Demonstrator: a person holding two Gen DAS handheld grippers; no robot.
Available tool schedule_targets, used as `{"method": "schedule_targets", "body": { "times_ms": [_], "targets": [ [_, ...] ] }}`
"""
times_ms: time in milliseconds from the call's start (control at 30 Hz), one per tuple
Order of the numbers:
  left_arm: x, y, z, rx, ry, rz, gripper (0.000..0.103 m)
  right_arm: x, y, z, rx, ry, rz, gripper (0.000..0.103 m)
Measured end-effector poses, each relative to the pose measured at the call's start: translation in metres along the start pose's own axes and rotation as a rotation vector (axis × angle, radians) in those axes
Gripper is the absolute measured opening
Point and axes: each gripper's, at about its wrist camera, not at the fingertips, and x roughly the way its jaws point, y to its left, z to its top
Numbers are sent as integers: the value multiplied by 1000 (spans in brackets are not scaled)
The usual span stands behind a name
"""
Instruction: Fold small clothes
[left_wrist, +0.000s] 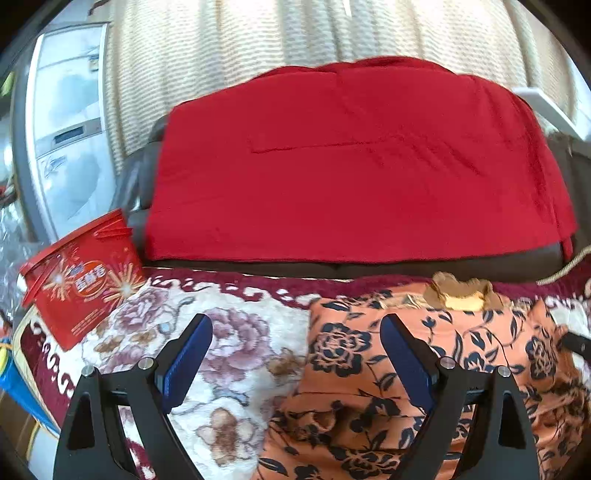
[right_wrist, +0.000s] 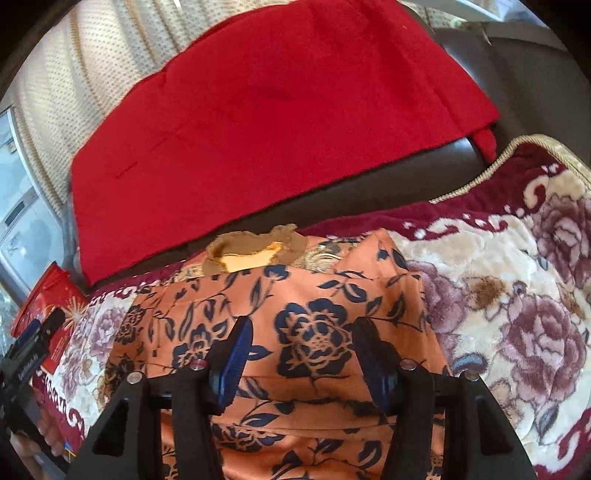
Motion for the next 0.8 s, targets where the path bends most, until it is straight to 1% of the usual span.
{"method": "schedule_targets", "body": {
  "times_ms": [133, 400, 567, 733, 800],
  "targets": [
    [-3, 18, 2, -46, -18, 38, 92, 2, 14, -2, -29, 11, 23, 60],
    [0, 55, -1, -109, -10, 96, 92, 19, 31, -8, -47, 61, 25, 60],
    [2, 71, -6, -126, -5, 121, 92, 38, 41, -15, -68, 116, -5, 60],
    [1, 89, -8, -151, -13, 161, 92, 66, 41, -25, -72, 215, -43, 60],
    [0, 99, -9, -168, -22, 185, 92, 67, 44, -26, -93, 207, -59, 60]
  ]
}}
